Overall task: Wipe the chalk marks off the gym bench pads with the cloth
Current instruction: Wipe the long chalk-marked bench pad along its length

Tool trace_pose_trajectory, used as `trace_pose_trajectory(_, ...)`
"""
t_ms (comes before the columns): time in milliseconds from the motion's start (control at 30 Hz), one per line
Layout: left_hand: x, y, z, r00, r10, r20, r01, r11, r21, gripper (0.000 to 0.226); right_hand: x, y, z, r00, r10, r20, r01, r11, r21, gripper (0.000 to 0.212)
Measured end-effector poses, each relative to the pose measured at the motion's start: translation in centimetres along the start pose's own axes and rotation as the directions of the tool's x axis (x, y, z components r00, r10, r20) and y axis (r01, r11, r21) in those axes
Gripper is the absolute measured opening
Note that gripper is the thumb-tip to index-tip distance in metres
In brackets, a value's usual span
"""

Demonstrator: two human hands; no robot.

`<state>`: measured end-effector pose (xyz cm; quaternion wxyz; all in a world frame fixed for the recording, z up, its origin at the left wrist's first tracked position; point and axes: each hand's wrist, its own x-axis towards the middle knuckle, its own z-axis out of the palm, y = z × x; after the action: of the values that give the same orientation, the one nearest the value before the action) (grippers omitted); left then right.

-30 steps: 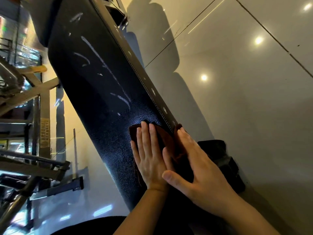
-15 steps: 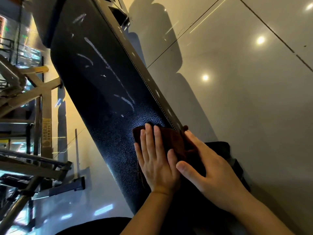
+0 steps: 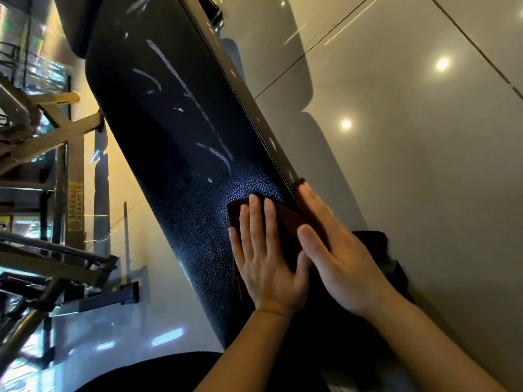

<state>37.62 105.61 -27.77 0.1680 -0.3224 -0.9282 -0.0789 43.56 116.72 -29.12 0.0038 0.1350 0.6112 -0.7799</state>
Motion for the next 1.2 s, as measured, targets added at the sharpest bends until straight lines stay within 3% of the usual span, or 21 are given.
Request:
trace_pose_trajectory(300,-0.1,-0.1,0.0,0.998,0.013,0.067,-0.017,0.998,0.068,0.061,-0.3,-0.5,-0.5,0.998,0.038,-0.044,-0.03,0.985,0.169,0.044)
trace_pose_trajectory(467,-0.9,-0.7,0.7,0.991,-0.039,0.125,0.027,0.995,0.096,0.057,2.2,-1.9,0.0,1.0,0.004,0.005,-0.004,0.999,0.036,0.059)
trace_pose_trajectory(767,-1.0,-0.5,0.8,0.987,-0.07,0.144,0.057,0.994,0.09,0.058,-3.4,1.7,-2.9,0.996,0.093,0.015,-0.089,0.982,-0.168,0.081)
trace_pose_trajectory(1000,-1.2,-1.2,1.3,0.993,-0.056,0.106,0.044,0.993,0.109,0.057,-2.8,0.0,-0.9,0.994,0.103,0.035,-0.1,0.991,-0.086,0.091)
trace_pose_trajectory(1200,-1.3,-1.2,1.3,0.993,-0.034,0.117,0.023,0.995,0.096,0.057,0.0,-1.7,-1.0,0.997,0.056,0.045,-0.05,0.992,-0.115,0.087)
